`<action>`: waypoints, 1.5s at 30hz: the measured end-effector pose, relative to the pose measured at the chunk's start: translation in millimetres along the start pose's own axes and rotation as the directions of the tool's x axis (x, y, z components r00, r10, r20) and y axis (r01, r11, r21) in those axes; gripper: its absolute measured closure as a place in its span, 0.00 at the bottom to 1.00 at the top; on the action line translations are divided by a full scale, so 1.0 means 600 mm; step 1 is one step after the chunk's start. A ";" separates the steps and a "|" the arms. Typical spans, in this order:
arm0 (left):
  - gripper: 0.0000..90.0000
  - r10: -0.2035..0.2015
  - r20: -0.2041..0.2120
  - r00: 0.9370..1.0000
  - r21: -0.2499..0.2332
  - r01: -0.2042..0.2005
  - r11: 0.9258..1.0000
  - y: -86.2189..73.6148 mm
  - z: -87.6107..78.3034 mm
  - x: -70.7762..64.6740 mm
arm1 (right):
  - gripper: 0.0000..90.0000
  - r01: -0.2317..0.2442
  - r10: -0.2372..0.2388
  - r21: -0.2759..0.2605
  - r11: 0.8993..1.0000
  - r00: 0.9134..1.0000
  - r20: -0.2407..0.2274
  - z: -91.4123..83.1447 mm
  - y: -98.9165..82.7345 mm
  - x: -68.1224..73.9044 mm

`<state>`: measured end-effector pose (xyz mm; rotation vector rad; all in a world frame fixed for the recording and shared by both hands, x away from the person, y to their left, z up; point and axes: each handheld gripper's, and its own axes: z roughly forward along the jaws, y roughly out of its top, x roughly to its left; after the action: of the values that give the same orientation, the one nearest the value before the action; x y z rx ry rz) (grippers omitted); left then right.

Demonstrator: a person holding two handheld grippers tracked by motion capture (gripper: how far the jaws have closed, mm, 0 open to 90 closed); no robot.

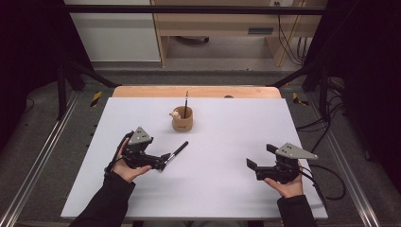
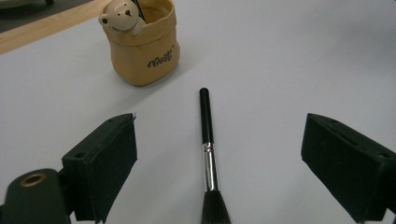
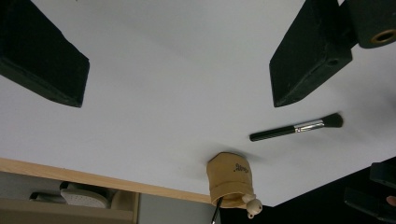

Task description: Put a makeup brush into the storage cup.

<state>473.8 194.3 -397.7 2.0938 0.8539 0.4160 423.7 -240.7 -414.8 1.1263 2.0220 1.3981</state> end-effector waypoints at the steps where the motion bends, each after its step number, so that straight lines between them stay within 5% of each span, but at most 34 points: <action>1: 0.11 0.000 0.002 1.000 0.004 0.000 1.000 0.001 0.001 -0.001 | 0.06 0.001 -0.001 0.001 1.000 1.000 0.000 0.000 0.000 0.000; 19: 0.12 0.045 0.018 0.999 0.099 -0.047 0.994 0.028 0.037 -0.002 | 0.06 0.005 -0.005 0.007 1.000 1.000 -0.004 0.002 -0.001 0.000; 45: 0.15 0.076 0.034 0.997 0.249 -0.082 0.965 0.031 0.094 0.003 | 0.06 0.004 -0.004 0.013 1.000 1.000 -0.010 0.005 -0.002 0.002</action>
<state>514.2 155.0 -417.4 2.3666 0.8467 0.3384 424.9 -238.3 -416.9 1.1219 2.0420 1.3933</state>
